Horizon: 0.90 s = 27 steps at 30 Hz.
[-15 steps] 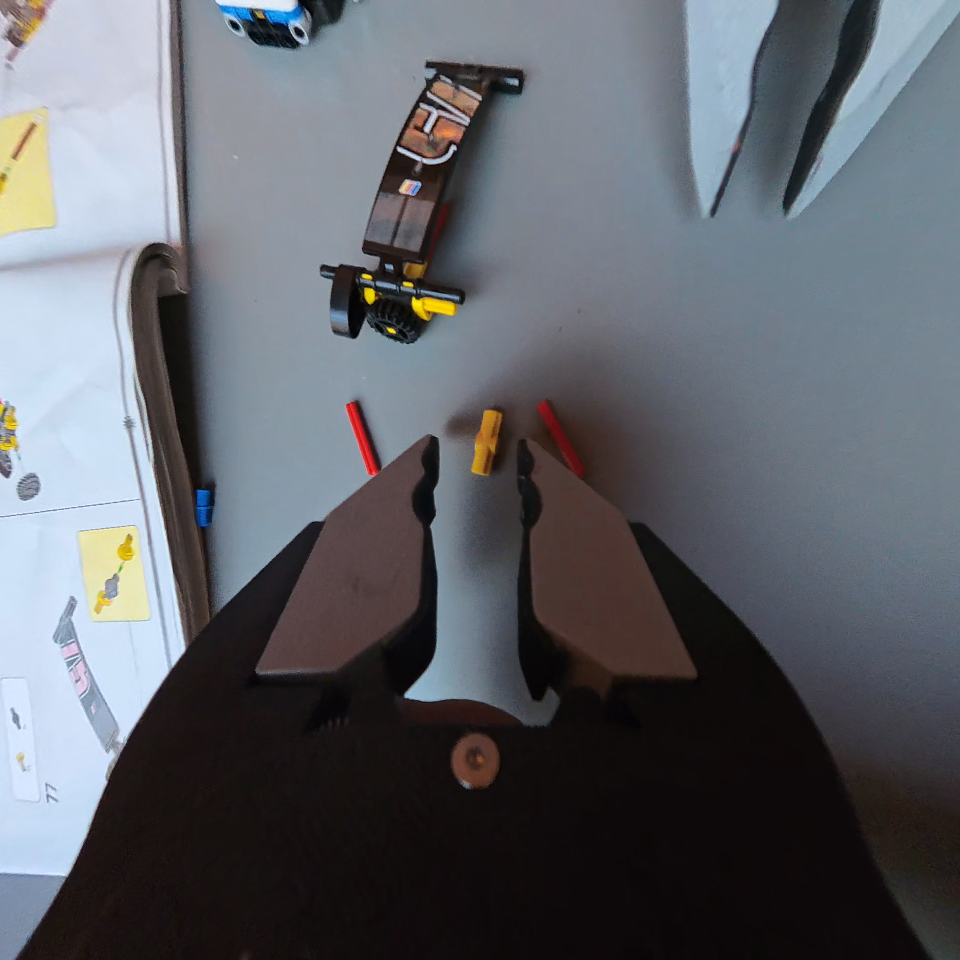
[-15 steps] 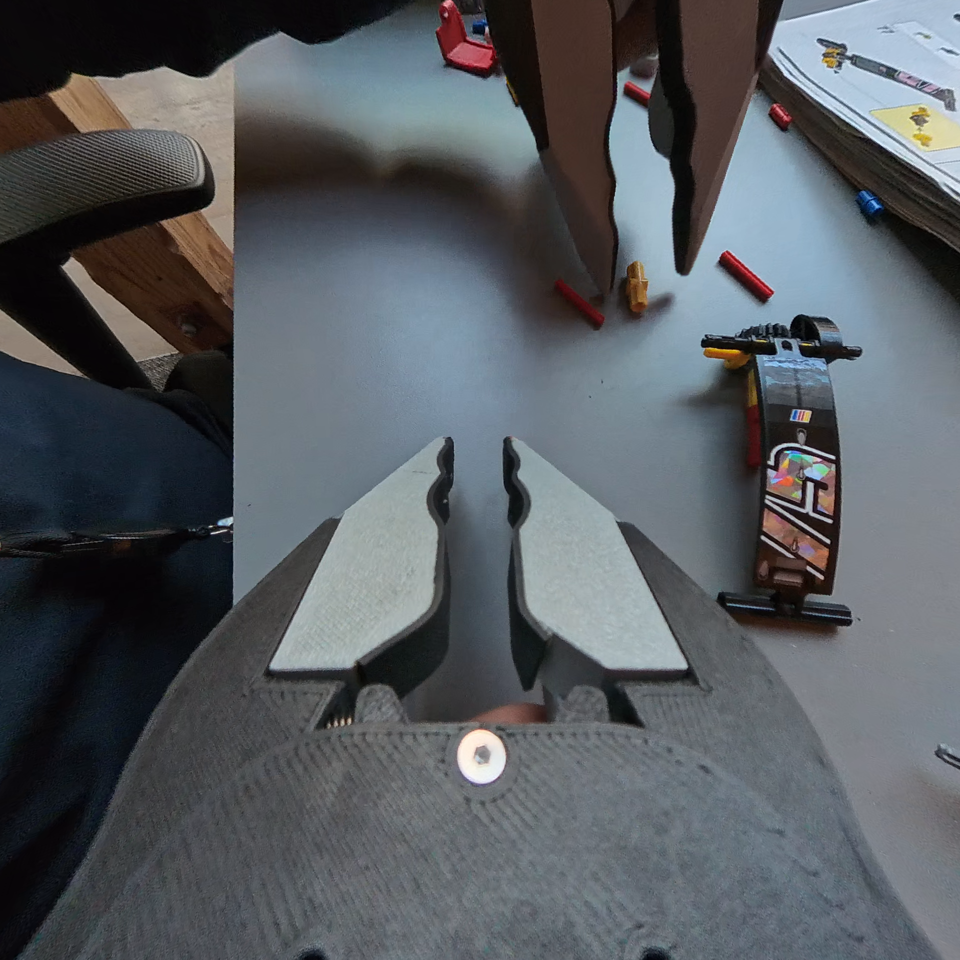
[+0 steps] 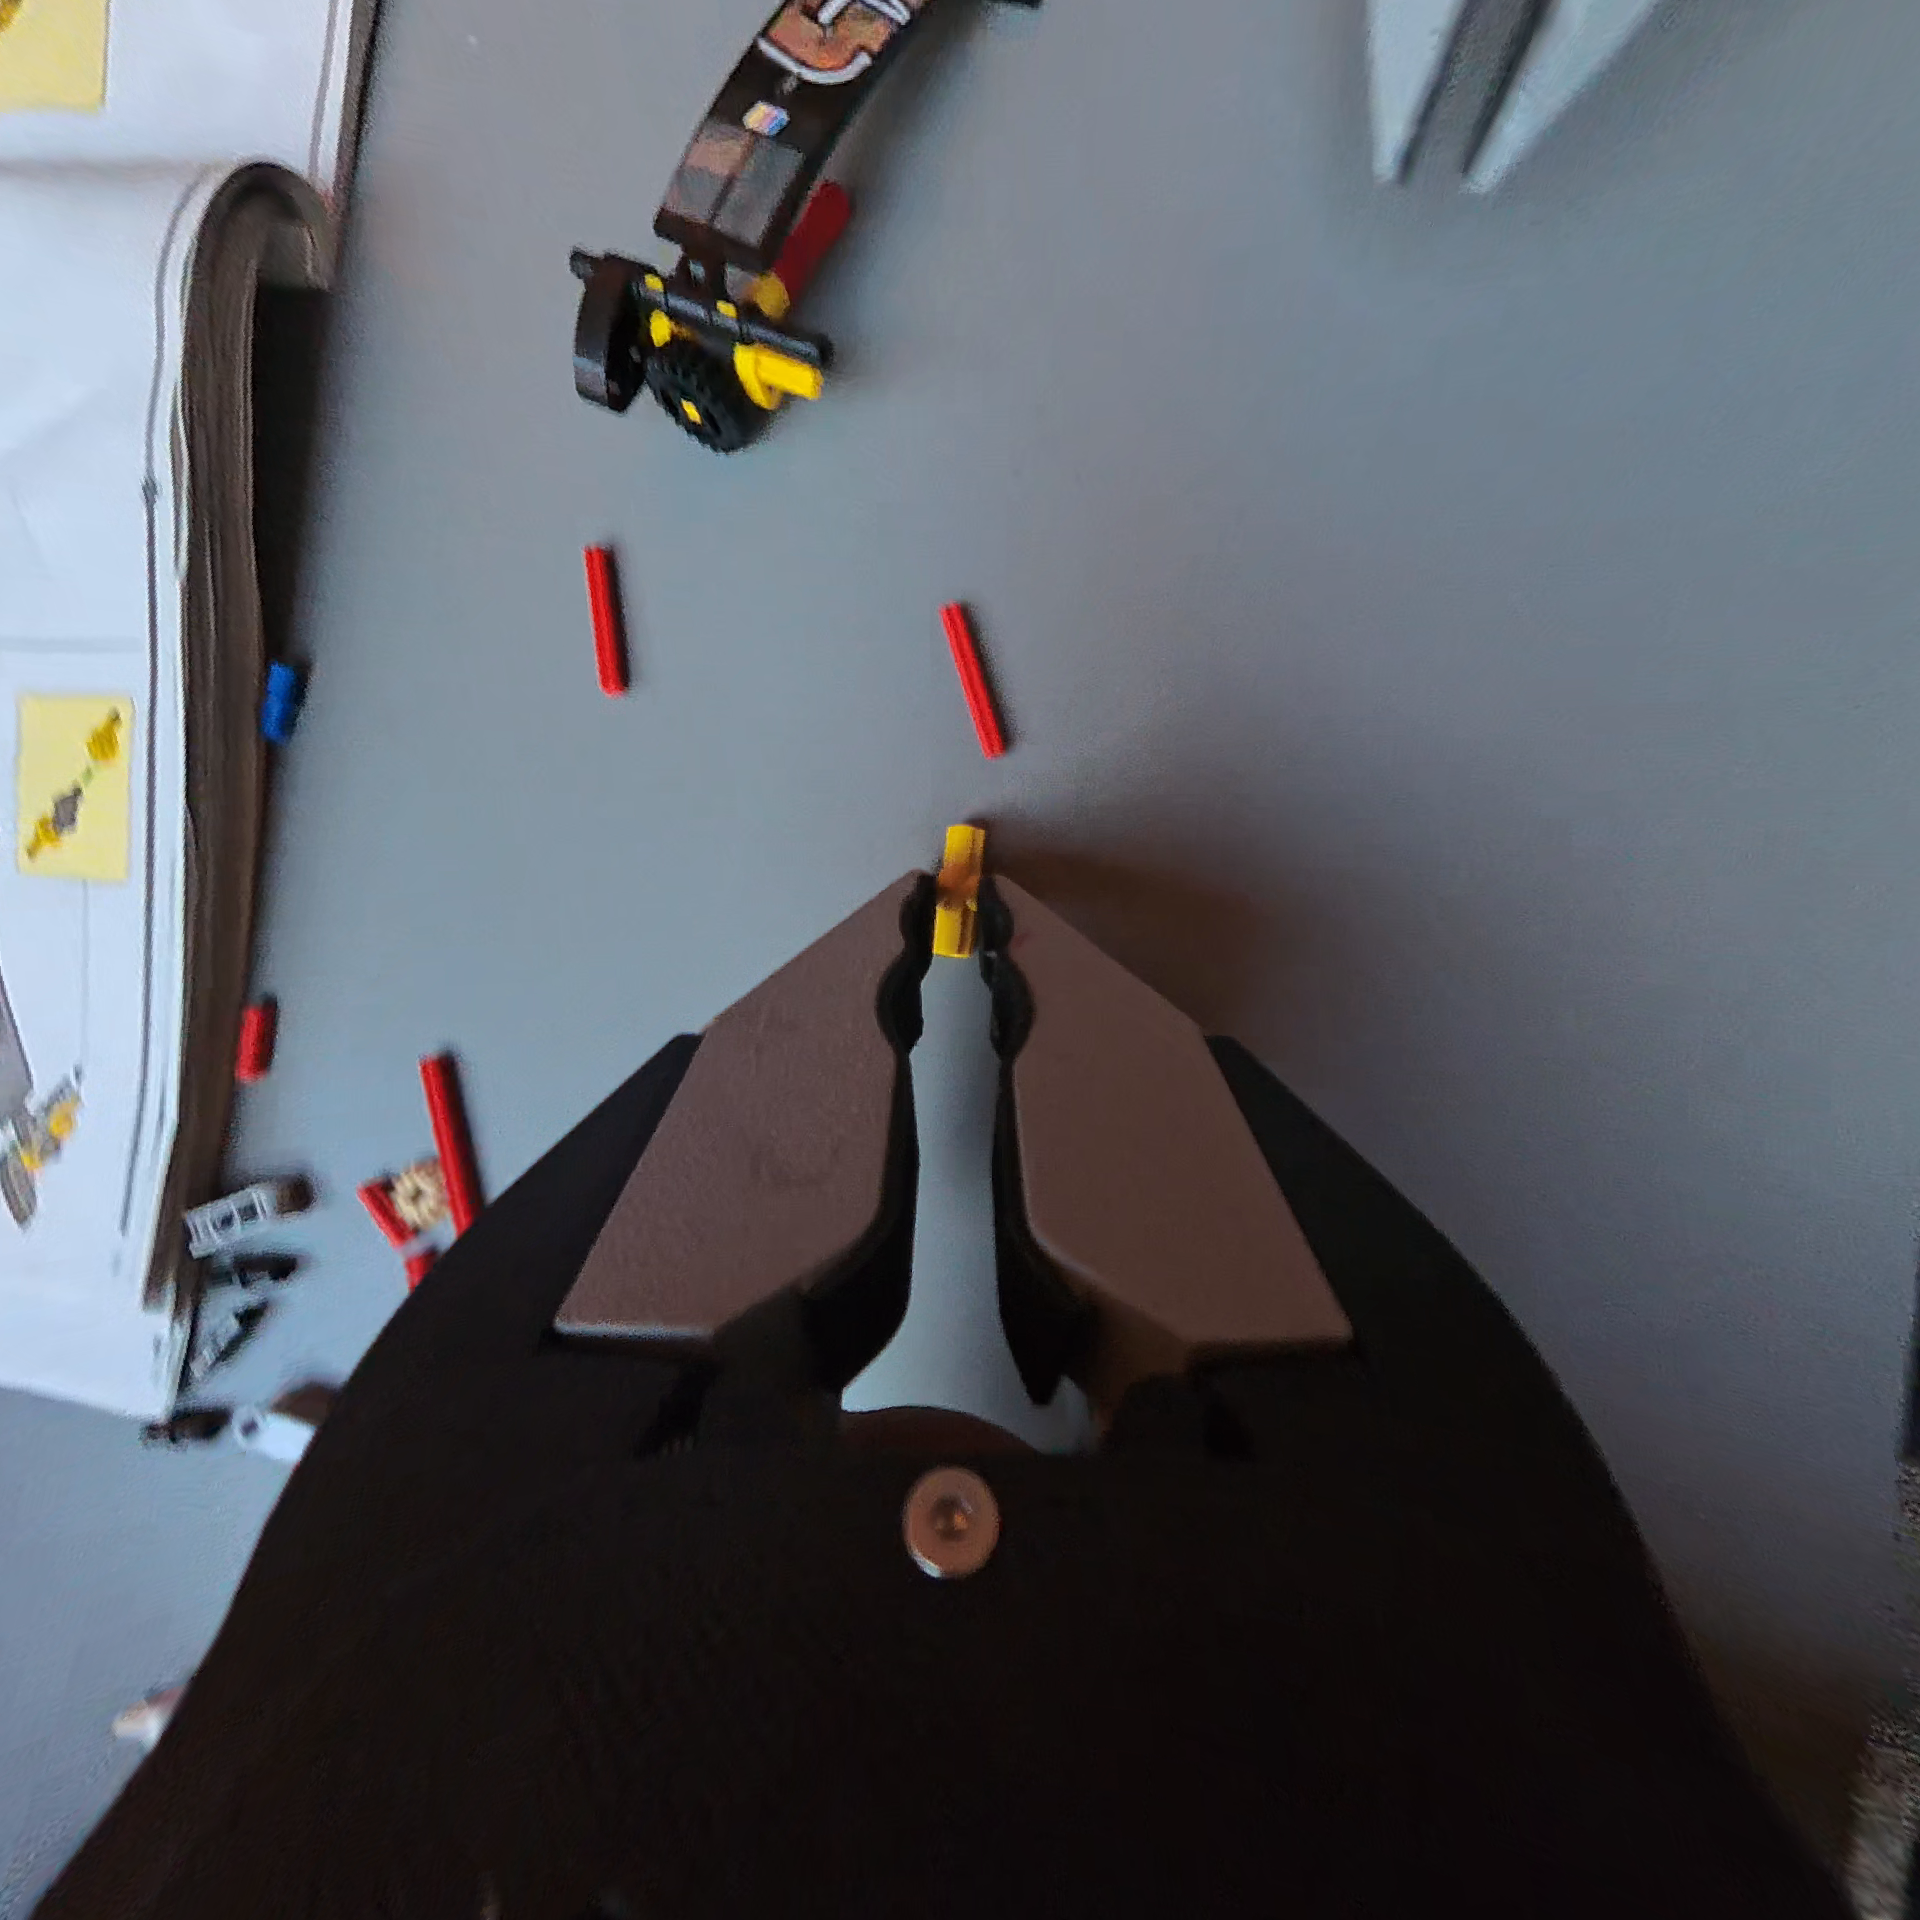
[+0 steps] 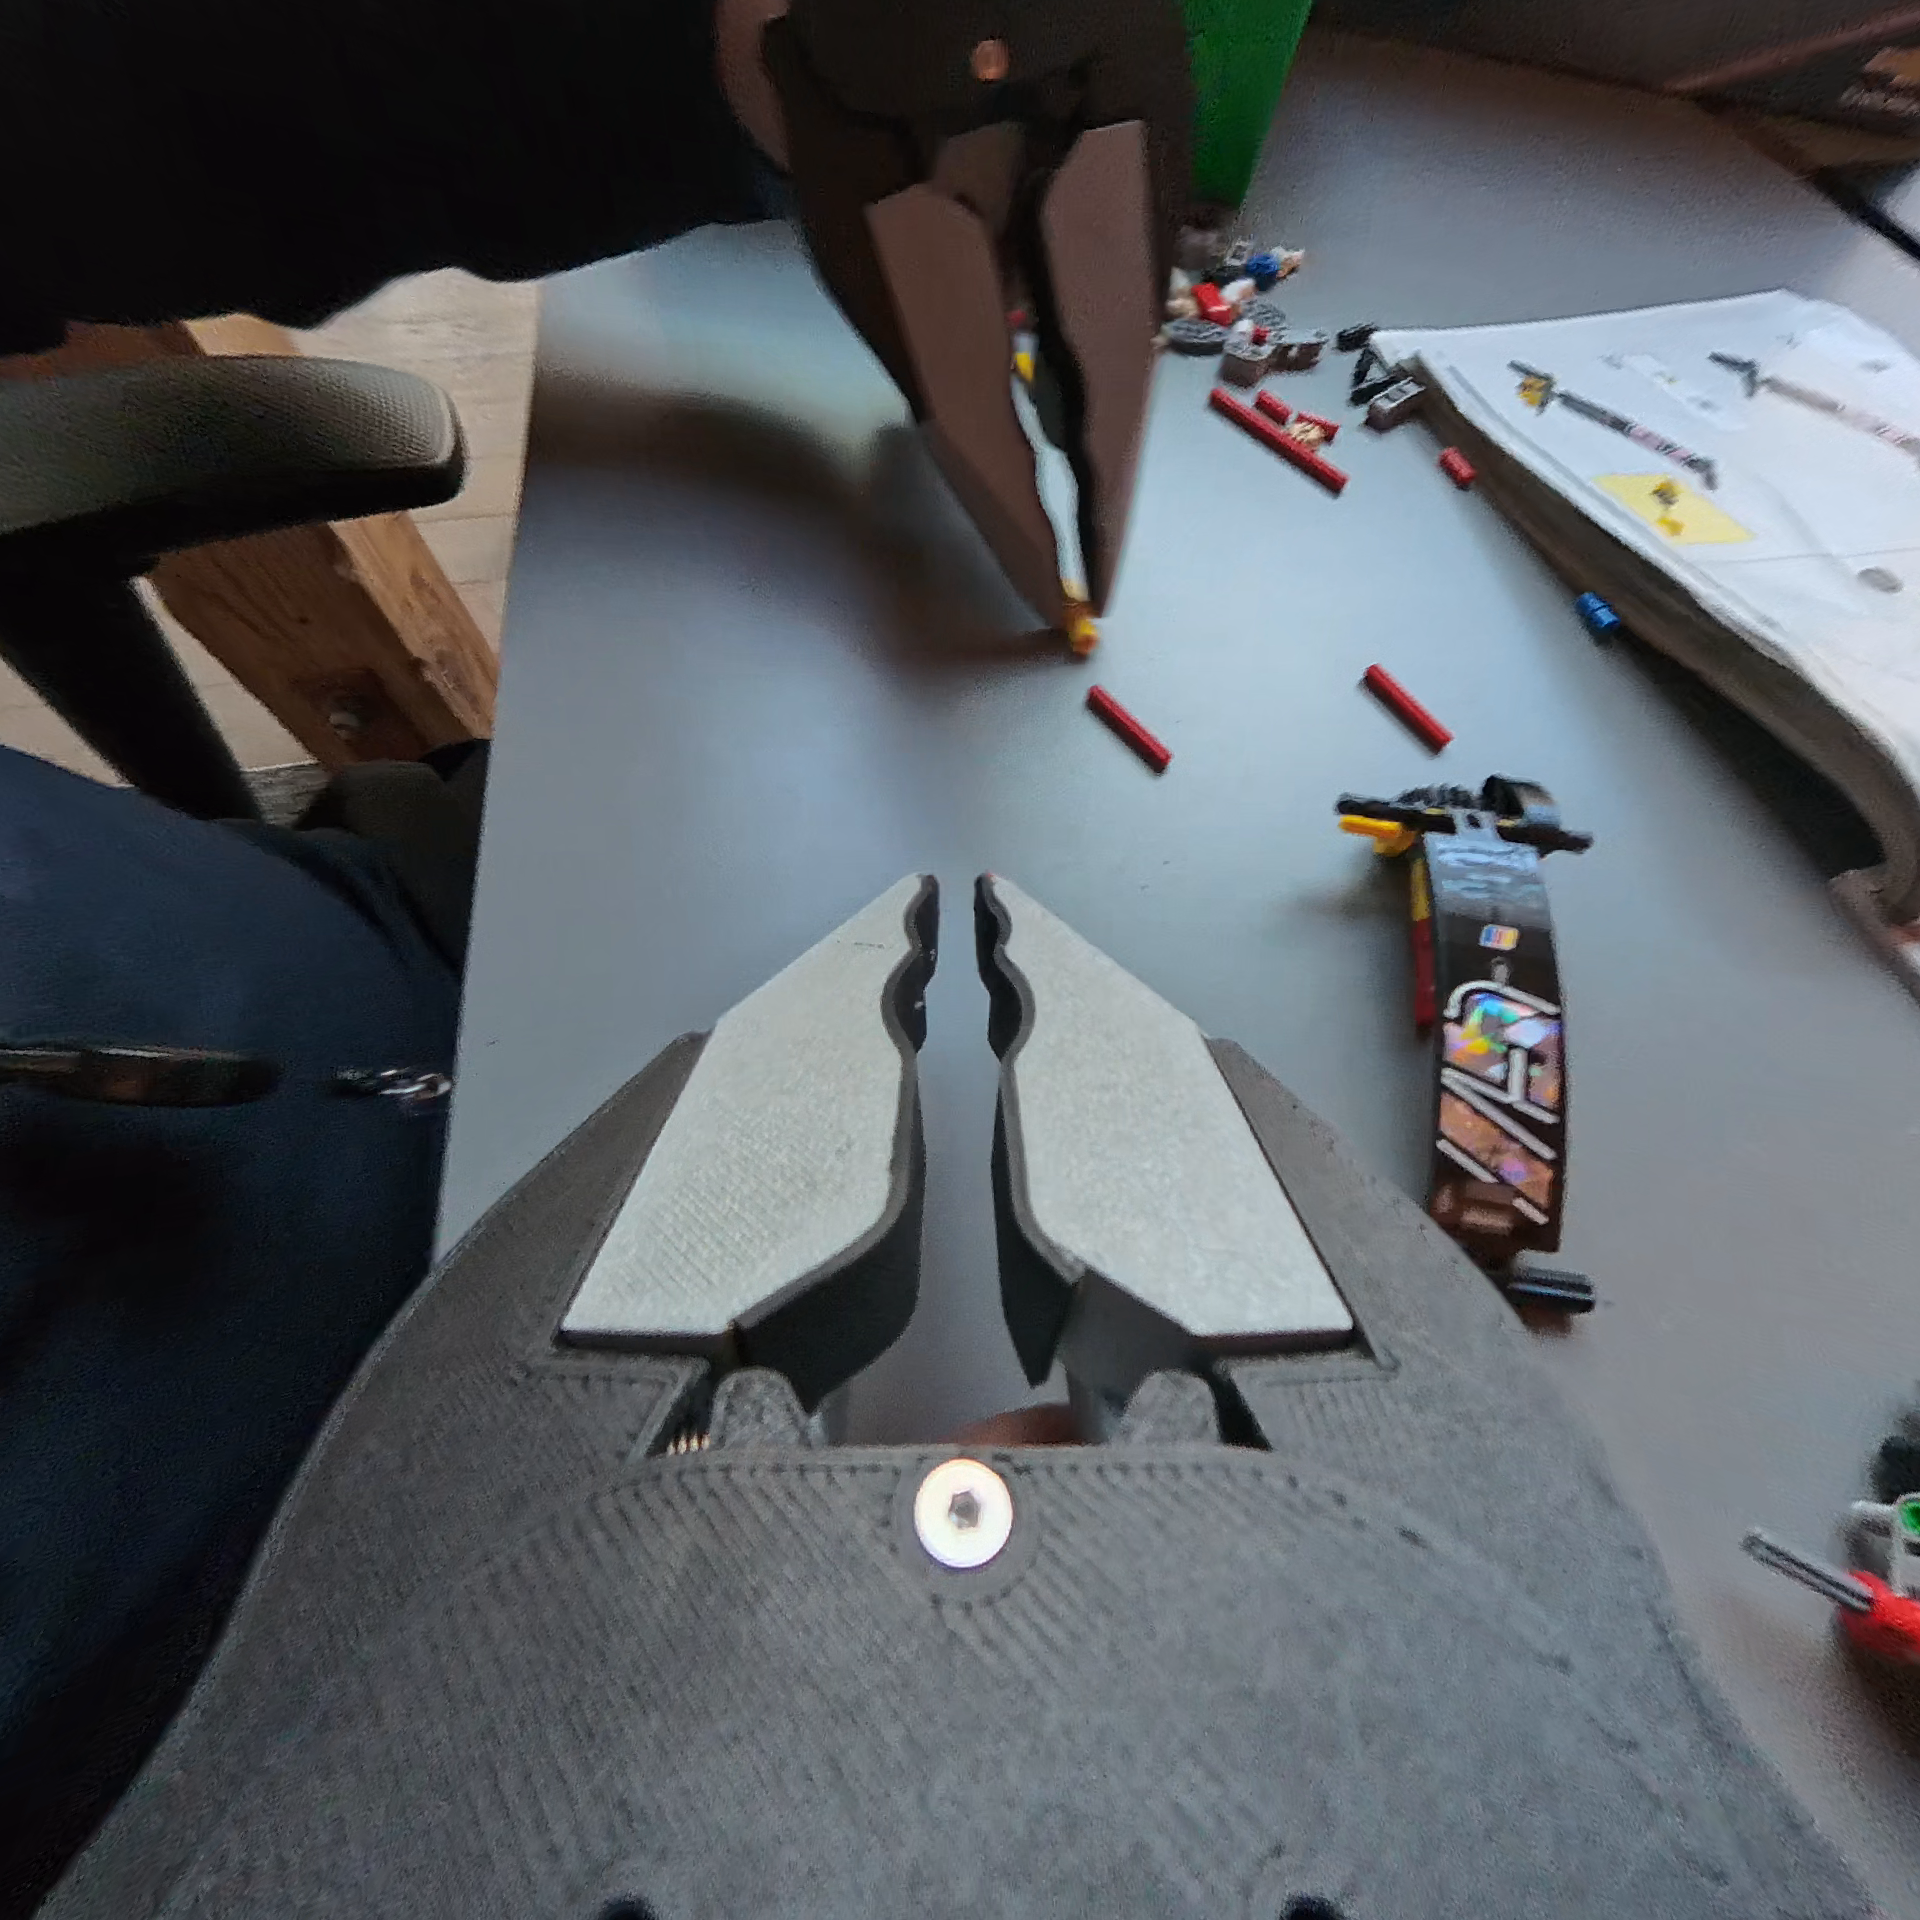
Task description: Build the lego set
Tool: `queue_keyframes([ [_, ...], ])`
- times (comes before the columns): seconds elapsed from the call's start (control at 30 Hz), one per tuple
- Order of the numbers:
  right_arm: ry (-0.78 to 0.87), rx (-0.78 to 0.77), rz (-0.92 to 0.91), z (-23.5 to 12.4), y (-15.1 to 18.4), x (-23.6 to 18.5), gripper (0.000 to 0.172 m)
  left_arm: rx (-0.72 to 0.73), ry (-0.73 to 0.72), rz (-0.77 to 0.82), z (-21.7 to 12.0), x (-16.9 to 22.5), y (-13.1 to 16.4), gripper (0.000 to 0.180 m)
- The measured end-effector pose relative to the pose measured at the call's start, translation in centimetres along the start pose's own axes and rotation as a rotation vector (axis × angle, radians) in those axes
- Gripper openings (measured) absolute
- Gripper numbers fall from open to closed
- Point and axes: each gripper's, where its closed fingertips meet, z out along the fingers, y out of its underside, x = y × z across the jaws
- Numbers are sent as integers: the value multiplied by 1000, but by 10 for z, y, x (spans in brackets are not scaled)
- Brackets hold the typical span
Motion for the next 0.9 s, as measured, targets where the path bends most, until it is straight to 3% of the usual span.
queue_keyframes([
  [0.17,70,-25,-93,22,-9,19,5,20,-43,-42,-10,24,7,6],
  [0.33,73,-73,-134,41,-11,20,7,138,-57,-93,-7,41,-2,6],
  [0.6,159,-8,-162,32,-18,25,3,157,-84,-84,-7,42,-3,6],
  [0.9,77,-7,-81,32,-17,24,4,165,-46,-108,-6,42,-5,6],
])
